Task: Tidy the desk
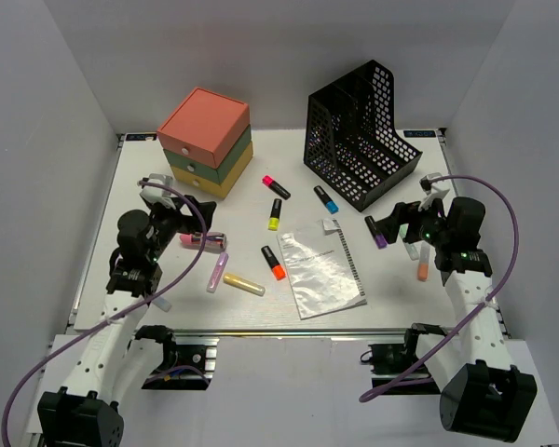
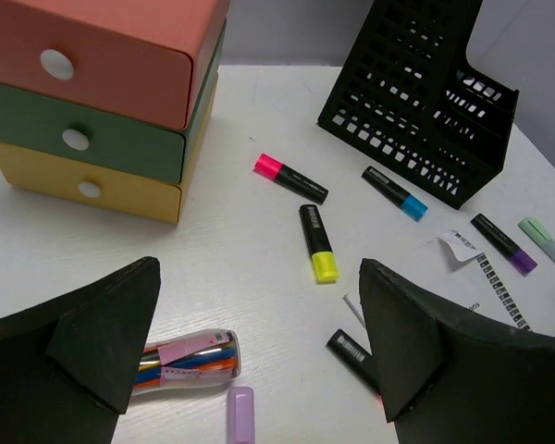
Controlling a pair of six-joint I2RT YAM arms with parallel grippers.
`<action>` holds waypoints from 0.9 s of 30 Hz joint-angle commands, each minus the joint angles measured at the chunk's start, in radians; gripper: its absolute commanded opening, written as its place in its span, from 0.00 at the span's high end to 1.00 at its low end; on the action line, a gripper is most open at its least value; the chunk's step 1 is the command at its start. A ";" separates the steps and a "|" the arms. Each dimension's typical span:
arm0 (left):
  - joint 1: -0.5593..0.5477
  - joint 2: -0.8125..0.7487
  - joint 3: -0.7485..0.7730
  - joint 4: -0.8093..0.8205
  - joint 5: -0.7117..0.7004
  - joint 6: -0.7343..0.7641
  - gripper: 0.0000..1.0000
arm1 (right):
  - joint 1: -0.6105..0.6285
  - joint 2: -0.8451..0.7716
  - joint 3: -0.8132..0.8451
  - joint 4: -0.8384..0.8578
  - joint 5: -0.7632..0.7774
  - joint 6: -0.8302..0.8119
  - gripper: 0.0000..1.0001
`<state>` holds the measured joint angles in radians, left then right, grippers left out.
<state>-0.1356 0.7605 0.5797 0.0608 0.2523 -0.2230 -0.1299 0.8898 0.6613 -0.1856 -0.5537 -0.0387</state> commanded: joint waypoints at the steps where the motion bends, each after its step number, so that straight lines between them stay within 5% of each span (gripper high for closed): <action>1: 0.002 0.016 0.006 0.010 0.016 -0.016 0.02 | -0.004 -0.008 0.041 -0.015 -0.057 -0.013 0.11; 12: 0.002 0.057 0.023 -0.001 0.039 -0.024 0.02 | -0.004 -0.055 -0.006 -0.012 -0.120 -0.088 0.11; 14: 0.002 0.072 0.026 -0.006 0.041 -0.041 0.02 | -0.004 -0.066 -0.060 -0.026 -0.243 -0.361 0.11; 16: 0.002 0.094 0.037 -0.015 0.045 -0.047 0.04 | -0.001 -0.069 -0.075 -0.061 -0.304 -0.425 0.11; 20: 0.011 0.164 0.065 -0.029 0.085 -0.075 0.31 | 0.007 -0.069 -0.039 -0.077 -0.224 -0.425 0.11; 22: 0.020 0.183 0.074 -0.030 0.088 -0.091 0.53 | 0.007 -0.065 0.010 -0.104 -0.299 -0.444 0.11; 25: 0.034 0.229 0.089 -0.036 0.073 -0.127 0.65 | 0.009 -0.017 0.085 -0.101 -0.438 -0.408 0.13; 27: 0.044 0.278 0.104 -0.027 0.105 -0.160 0.65 | 0.012 0.070 0.130 -0.100 -0.492 -0.336 0.30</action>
<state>-0.1116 1.0004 0.6300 0.0334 0.3218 -0.3264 -0.1272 0.8909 0.6964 -0.2977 -0.8951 -0.4221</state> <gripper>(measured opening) 0.350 0.750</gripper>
